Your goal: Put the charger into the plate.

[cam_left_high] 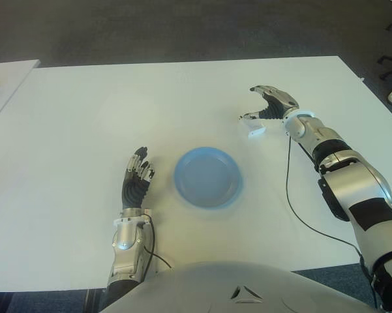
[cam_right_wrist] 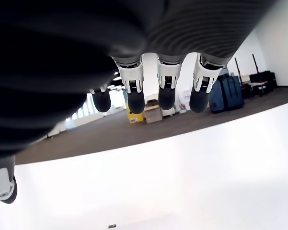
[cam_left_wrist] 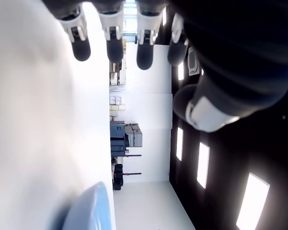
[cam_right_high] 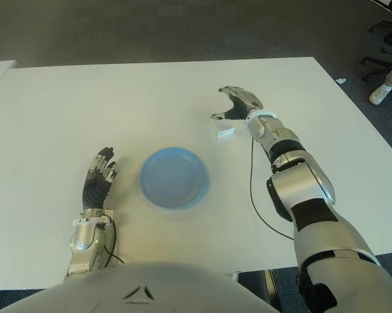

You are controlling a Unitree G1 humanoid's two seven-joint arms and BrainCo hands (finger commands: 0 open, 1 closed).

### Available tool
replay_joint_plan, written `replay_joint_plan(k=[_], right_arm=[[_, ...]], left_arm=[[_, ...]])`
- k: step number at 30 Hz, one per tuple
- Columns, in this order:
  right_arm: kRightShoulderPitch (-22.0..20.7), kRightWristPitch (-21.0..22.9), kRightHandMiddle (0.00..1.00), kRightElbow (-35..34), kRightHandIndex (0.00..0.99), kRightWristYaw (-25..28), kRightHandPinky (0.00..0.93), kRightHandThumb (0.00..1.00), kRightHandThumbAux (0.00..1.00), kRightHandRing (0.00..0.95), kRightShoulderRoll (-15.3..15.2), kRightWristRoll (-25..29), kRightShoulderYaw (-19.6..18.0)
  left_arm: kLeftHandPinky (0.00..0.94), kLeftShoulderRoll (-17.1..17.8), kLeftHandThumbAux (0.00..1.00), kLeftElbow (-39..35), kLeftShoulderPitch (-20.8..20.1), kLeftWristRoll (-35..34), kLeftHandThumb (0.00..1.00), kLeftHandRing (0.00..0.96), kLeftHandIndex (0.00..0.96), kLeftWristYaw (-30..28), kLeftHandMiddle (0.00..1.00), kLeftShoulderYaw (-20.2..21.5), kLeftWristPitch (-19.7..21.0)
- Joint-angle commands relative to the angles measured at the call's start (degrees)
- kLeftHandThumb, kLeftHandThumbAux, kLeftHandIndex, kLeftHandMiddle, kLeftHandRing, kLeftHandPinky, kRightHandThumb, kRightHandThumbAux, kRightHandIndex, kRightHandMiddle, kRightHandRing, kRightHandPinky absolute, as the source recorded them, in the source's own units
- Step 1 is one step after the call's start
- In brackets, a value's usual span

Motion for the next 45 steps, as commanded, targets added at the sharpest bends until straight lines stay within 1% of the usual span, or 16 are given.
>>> replay_joint_plan(k=[1,12,18,24,28,35,38,45], right_arm=[[1.15,0.83,0.03,0.69,0.01,0.42,0.049,0.446,0.465,0.034,-0.38,0.8,-0.32],[1.53,1.34,0.024,0.9,0.008,0.96,0.041,0.461,0.464,0.025,-0.79,0.81,-0.26],[1.83,1.54,0.023,0.93,0.006,1.88,0.032,0.464,0.461,0.022,-0.62,1.43,-0.76],[2.27,1.81,0.024,0.99,0.004,2.13,0.033,0.458,0.458,0.02,-0.34,1.64,-0.63],[2.8,1.84,0.021,0.99,0.004,2.07,0.038,0.444,0.455,0.019,-0.1,1.54,-0.47],[3.76,1.51,0.033,1.0,0.006,2.23,0.071,0.433,0.451,0.034,0.28,1.58,-0.41],[4.2,1.27,0.039,0.98,0.004,2.32,0.069,0.439,0.454,0.038,0.42,1.66,-0.43],[4.93,1.48,0.04,1.01,0.0,2.59,0.069,0.454,0.459,0.037,0.91,1.86,-0.58]], left_arm=[[0.103,0.58,0.636,0.68,0.87,-0.33,0.215,0.094,0.135,-0.4,0.123,0.17,0.97],[0.108,0.69,0.636,1.43,0.77,-1.01,0.2,0.094,0.129,-0.72,0.119,-0.06,0.22],[0.107,1.24,0.631,2.07,0.67,-1.23,0.196,0.092,0.124,-1.45,0.116,-0.1,-0.87],[0.118,1.16,0.633,1.42,0.84,-0.88,0.214,0.097,0.126,-0.92,0.119,-0.1,-0.03],[0.121,1.24,0.636,1.32,0.96,-0.92,0.221,0.1,0.128,-1.08,0.123,-0.11,-0.34],[0.127,0.67,0.633,0.53,1.11,-0.72,0.231,0.107,0.133,-0.32,0.129,-0.2,1.13],[0.131,0.31,0.631,0.18,1.09,-0.25,0.234,0.112,0.133,0.25,0.135,-0.29,1.58],[0.117,0.38,0.635,0.5,1.23,-0.37,0.216,0.105,0.134,-0.37,0.132,-0.35,0.13]])
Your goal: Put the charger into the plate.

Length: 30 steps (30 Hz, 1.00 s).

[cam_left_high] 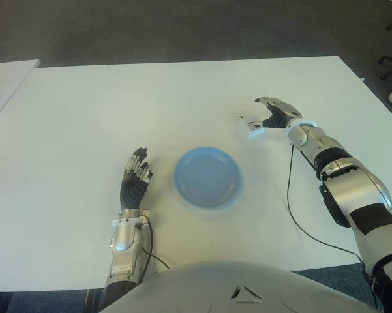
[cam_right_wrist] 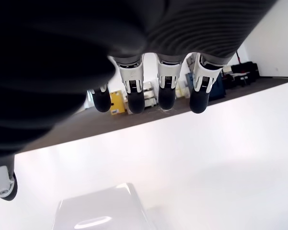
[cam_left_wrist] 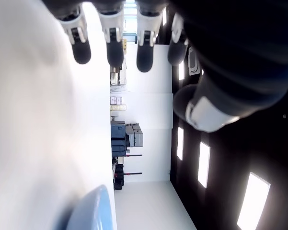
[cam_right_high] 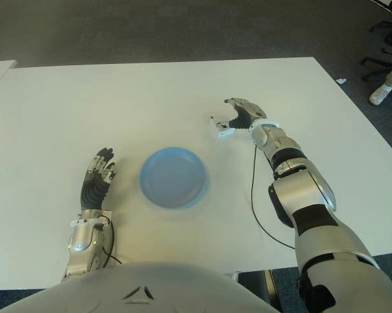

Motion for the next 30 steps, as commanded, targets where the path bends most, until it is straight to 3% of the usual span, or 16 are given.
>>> replay_joint_plan(k=[1,11,30], right_arm=[[1.24,0.4,0.036,0.51,0.0,0.86,0.063,0.453,0.458,0.034,0.98,0.67,-0.07],[1.77,0.98,0.036,0.81,0.003,1.09,0.06,0.422,0.451,0.034,1.67,0.52,-0.01],[3.26,1.45,0.042,1.15,0.001,1.5,0.077,0.424,0.468,0.046,3.37,0.14,0.8]], left_arm=[[0.116,-0.26,0.635,0.71,0.84,-0.09,0.217,0.104,0.135,-0.01,0.131,-0.18,0.23],[0.125,-1.05,0.645,-1.15,1.74,0.17,0.233,0.109,0.14,0.79,0.135,-0.66,2.21],[0.119,-1.65,0.641,-2.02,3.41,1.35,0.2,0.104,0.139,0.53,0.129,-1.34,0.21]])
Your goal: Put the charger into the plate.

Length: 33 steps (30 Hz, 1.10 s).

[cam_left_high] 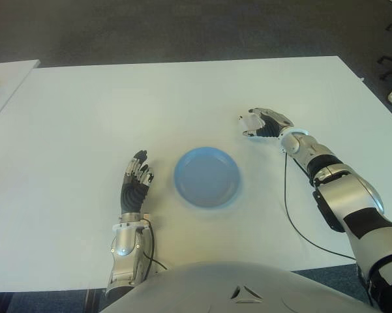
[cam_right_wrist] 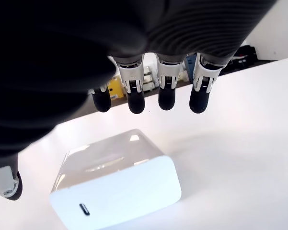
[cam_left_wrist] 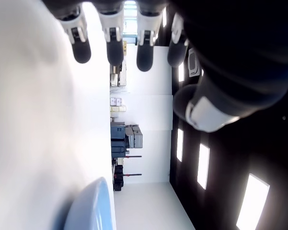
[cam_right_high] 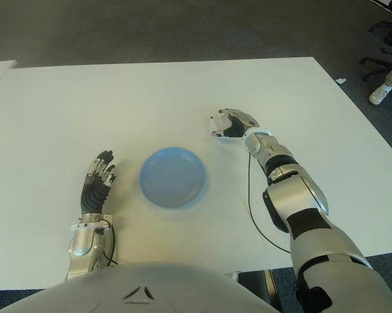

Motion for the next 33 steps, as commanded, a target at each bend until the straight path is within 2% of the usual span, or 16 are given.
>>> replay_joint_plan(k=[1,16,23,33], right_arm=[[1.19,0.82,0.041,0.59,0.001,0.88,0.077,0.422,0.469,0.045,0.96,0.15,0.35],[1.31,1.09,0.035,0.68,0.0,1.57,0.098,0.372,0.46,0.048,1.44,-0.52,1.58],[1.32,0.89,0.036,0.73,0.001,1.68,0.081,0.378,0.461,0.045,1.37,-0.84,2.39],[2.06,1.05,0.036,1.07,0.0,2.77,0.11,0.366,0.441,0.049,1.12,-1.54,3.88]], left_arm=[[0.118,-0.54,0.642,-0.32,1.1,0.57,0.2,0.104,0.139,0.59,0.129,-0.66,0.75],[0.12,-1.41,0.619,-1.77,2.41,2.03,0.174,0.104,0.135,1.48,0.128,-1.21,0.68],[0.122,-2.09,0.591,-3.48,4.27,2.51,0.168,0.109,0.14,2.24,0.132,-1.88,0.43],[0.111,-2.2,0.553,-4.58,5.6,2.12,0.177,0.102,0.149,1.82,0.134,-2.13,-0.63]])
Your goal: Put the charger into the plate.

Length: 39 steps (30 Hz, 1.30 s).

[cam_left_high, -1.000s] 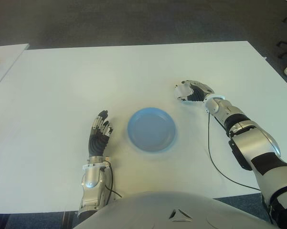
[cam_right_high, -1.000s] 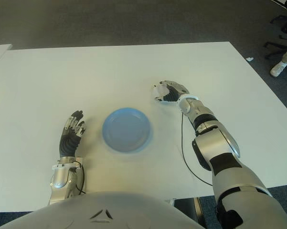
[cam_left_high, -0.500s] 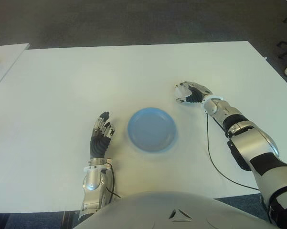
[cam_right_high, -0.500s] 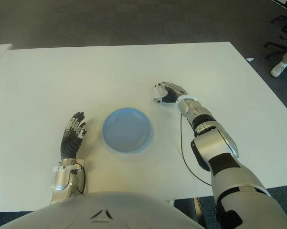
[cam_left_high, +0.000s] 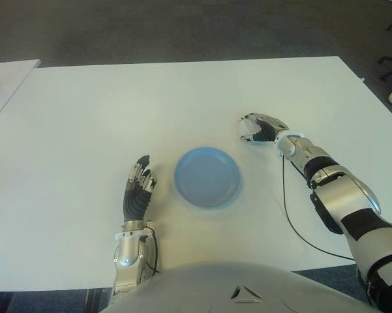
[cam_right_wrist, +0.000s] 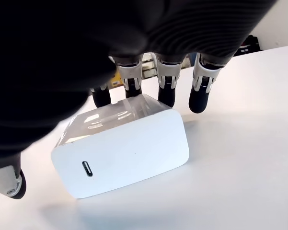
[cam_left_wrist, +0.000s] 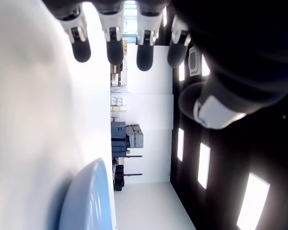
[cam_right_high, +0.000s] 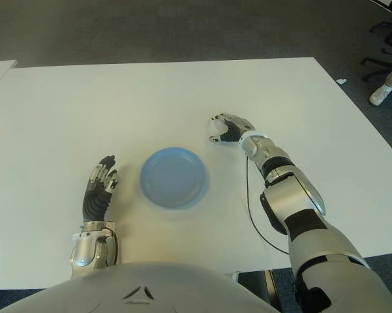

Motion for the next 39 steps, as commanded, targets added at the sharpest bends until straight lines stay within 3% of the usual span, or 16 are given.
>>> replay_joint_plan(k=[1,8,14,16,21,39], right_arm=[[1.72,0.61,0.036,0.87,0.0,1.22,0.111,0.366,0.438,0.049,0.22,-1.0,1.13],[1.63,-0.03,0.017,0.97,0.0,1.96,0.104,0.367,0.403,0.04,-0.49,-2.61,3.12],[1.84,-0.39,0.005,1.02,0.0,2.37,0.084,0.373,0.391,0.023,-1.01,-2.83,3.87],[2.47,-0.96,0.009,0.96,0.002,1.8,0.082,0.379,0.388,0.02,-1.77,-2.53,3.7],[3.26,-1.26,0.038,0.94,0.015,1.16,0.093,0.399,0.377,0.041,-2.48,-1.36,2.47],[3.88,-2.13,0.074,0.68,0.02,-0.17,0.077,0.43,0.333,0.057,-3.01,0.33,-0.04]], left_arm=[[0.112,-0.04,0.55,-0.46,0.78,0.18,0.179,0.104,0.151,0.61,0.136,-0.21,-0.08],[0.121,-1.17,0.535,-2.52,2.2,0.26,0.21,0.117,0.16,1.38,0.151,-0.45,1.07],[0.12,-1.21,0.521,-2.19,2.6,-0.02,0.237,0.124,0.166,0.92,0.161,-0.71,-1.49],[0.12,-1.66,0.518,-2.87,3.43,-0.04,0.256,0.126,0.167,0.9,0.164,-1.24,-2.47],[0.123,-2.92,0.519,-6.28,5.61,-0.51,0.285,0.129,0.167,1.74,0.165,-2.17,-0.57],[0.139,-3.26,0.487,-9.41,7.75,-0.45,0.339,0.146,0.18,5.39,0.18,-4.11,0.84]])
